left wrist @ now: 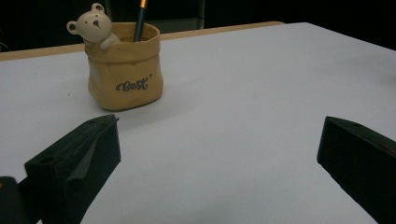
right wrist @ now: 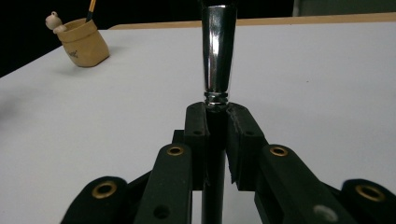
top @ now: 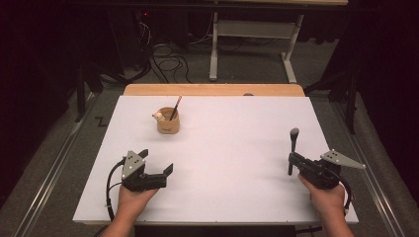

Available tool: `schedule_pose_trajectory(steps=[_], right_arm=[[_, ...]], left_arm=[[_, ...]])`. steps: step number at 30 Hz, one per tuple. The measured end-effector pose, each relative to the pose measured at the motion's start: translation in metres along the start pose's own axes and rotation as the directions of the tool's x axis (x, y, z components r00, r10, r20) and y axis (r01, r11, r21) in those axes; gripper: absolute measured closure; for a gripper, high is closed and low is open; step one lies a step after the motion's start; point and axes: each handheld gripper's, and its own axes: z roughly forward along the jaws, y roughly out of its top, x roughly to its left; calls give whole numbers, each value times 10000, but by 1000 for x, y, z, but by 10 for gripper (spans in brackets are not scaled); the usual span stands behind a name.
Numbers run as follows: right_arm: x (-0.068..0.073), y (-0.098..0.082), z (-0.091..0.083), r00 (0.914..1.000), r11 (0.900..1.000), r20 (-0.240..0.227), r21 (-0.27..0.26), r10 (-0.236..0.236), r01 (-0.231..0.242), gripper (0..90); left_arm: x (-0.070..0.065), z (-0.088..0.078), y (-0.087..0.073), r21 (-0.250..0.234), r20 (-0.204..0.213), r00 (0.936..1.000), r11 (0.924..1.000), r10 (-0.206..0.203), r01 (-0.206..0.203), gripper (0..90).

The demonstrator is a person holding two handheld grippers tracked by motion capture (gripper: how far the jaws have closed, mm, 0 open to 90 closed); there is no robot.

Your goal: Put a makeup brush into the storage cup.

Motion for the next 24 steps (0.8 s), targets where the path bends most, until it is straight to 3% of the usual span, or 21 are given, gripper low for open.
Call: schedule_pose_trajectory(steps=[17, 24], right_arm=[[6, -5, -3, 9983, 9948, 126, -842, -573, 581, 808], [12, -5, -4, 9926, 9852, 95, -1210, -1212, 1215, 808]], left_arm=[[1, 0, 1, 12, 1, 10000, 10000, -80, 80, 6], [1, 1, -1, 43, -5, 10000, 10000, 6, -6, 7]])
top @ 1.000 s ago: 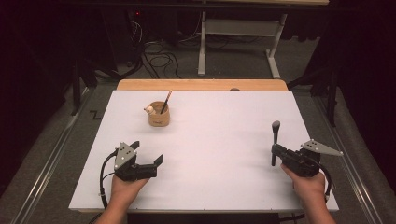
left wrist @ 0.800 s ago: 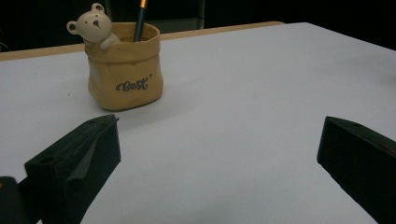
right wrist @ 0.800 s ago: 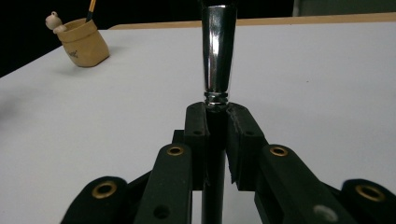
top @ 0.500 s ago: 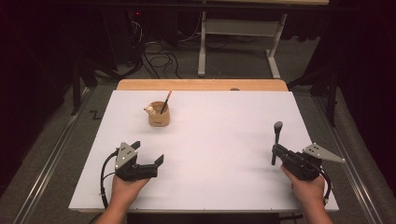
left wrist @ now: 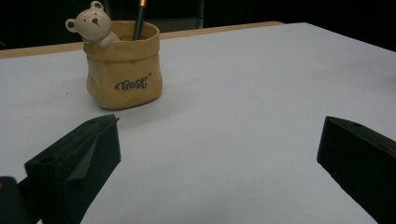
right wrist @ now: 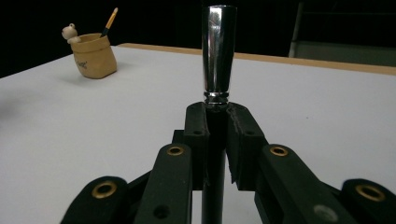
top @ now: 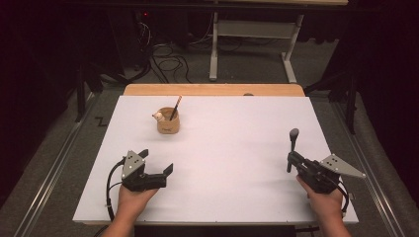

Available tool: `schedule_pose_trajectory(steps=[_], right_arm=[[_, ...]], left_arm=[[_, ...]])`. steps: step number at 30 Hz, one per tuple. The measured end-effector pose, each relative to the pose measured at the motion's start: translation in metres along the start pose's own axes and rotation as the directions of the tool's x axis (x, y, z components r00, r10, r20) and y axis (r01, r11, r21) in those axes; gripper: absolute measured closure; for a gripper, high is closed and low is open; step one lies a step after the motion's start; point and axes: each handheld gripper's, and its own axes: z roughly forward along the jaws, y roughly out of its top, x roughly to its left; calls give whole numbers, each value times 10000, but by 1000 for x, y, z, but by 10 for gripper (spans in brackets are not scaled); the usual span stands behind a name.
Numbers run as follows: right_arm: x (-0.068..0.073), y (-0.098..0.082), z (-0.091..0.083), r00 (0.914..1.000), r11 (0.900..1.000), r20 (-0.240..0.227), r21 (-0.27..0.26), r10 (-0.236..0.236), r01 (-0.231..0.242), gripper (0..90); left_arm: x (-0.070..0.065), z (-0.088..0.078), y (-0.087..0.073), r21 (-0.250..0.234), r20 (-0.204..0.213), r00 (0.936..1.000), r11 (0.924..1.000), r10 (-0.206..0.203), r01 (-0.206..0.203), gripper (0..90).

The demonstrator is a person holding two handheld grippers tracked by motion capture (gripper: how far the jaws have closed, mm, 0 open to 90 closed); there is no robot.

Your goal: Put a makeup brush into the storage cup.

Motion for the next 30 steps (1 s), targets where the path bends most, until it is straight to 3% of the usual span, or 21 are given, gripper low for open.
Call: schedule_pose_trajectory(steps=[3, 17, 30], right_arm=[[3, 0, 1, 9996, 9996, -113, -169, -241, 240, 808], [13, 5, 6, 9957, 9972, -774, -577, -510, 466, 808], [36, 10, 18, 9879, 9967, -1419, -611, -618, 536, 808]], left_arm=[[0, 0, -1, -44, 4, 10000, 10000, 1, -1, 8], [-2, 1, -4, 29, -126, 9999, 10000, -62, 62, 9], [-12, 1, -4, 221, 205, 9994, 9993, -293, 289, 20]])
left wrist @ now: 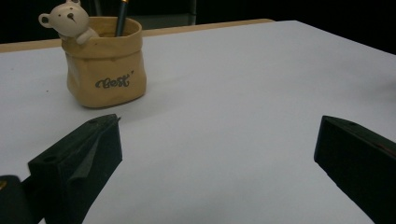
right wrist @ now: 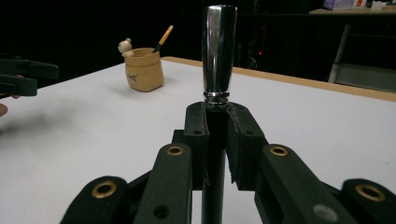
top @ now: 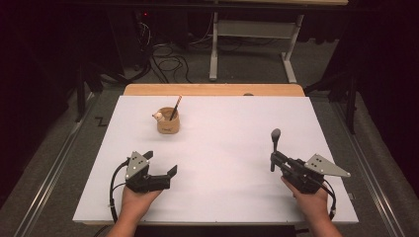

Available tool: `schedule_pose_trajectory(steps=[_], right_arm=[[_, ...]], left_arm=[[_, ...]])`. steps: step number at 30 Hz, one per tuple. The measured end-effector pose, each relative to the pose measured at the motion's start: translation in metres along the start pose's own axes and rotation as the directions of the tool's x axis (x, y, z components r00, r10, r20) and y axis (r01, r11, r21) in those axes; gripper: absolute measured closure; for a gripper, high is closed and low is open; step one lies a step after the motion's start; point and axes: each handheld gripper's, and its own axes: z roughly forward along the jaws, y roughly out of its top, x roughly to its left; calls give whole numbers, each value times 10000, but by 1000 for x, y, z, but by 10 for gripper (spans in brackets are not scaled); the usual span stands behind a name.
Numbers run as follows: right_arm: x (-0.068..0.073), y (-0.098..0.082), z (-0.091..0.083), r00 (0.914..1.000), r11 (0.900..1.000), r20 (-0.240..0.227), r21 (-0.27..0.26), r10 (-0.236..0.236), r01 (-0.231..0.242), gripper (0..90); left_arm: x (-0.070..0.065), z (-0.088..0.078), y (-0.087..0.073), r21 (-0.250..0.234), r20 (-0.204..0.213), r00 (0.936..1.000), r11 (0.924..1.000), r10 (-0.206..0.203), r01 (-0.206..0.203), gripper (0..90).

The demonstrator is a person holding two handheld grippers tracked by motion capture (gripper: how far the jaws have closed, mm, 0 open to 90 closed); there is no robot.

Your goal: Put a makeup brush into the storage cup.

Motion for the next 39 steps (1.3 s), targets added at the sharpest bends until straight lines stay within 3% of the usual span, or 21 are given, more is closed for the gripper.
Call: schedule_pose_trajectory(steps=[13, 18, 29, 32, 39], right_arm=[[29, 2, 23, 9974, 9995, -659, 5, -305, 306, 808], [36, 4, 28, 9959, 9997, -883, -71, -220, 215, 808], [46, 5, 37, 9922, 9996, -1214, -101, -288, 278, 808], [48, 6, 38, 9927, 9995, -1168, -121, -310, 298, 808], [51, 7, 41, 9910, 9989, -1275, -270, -402, 370, 807]], left_arm=[[-9, 4, 1, -88, 182, 9997, 9998, -186, 188, 6], [-15, 7, 0, 36, 360, 9992, 9998, -175, 173, 6], [-34, 14, -1, 187, 861, 9959, 9995, -280, 265, 6], [-42, 16, -4, 322, 1098, 9938, 9994, -179, 144, 7], [-55, 21, -5, 575, 1489, 9882, 9980, -354, 271, 11]])
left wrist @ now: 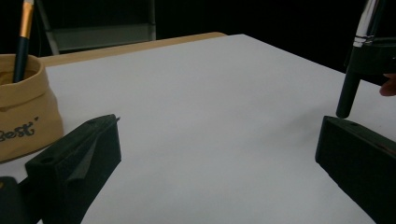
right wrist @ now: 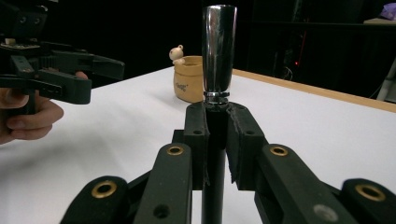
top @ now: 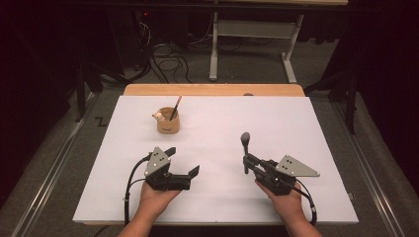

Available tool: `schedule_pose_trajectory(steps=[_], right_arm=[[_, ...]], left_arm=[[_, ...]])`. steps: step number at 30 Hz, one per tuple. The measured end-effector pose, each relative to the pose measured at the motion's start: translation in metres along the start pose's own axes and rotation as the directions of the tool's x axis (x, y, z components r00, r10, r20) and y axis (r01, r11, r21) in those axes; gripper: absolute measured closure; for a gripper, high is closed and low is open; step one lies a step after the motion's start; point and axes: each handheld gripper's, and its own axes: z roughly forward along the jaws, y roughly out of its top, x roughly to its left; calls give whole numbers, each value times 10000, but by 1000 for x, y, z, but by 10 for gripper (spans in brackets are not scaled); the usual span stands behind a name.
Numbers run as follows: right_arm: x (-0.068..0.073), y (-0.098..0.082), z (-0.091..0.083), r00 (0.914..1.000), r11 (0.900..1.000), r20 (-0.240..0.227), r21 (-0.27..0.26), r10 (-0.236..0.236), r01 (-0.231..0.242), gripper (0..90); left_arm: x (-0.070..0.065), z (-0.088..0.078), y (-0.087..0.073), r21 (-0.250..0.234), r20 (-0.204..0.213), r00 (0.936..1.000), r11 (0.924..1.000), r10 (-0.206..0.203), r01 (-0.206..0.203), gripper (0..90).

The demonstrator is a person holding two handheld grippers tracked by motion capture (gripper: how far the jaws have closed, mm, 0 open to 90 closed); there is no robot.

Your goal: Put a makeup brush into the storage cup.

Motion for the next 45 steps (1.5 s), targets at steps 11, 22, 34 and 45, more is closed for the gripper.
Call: schedule_pose_trajectory(steps=[11, 22, 34, 45], right_arm=[[3, 6, 5, 9999, 9999, -102, -152, -10, 9, 808], [5, 5, 7, 9997, 9999, -213, -88, -77, 75, 807], [7, 4, 7, 9996, 9999, -261, -122, -87, 83, 808], [8, 4, 8, 9994, 9996, -290, -221, -174, 168, 808]], left_arm=[[-14, 12, 0, 360, 295, 9994, 9992, 176, -187, 11], [-33, 22, 6, 330, 743, 9972, 9994, 51, -75, 22], [-53, 33, 7, 480, 1211, 9926, 9988, -31, -28, 44], [-64, 38, 9, 627, 1494, 9887, 9980, -115, 21, 80]])
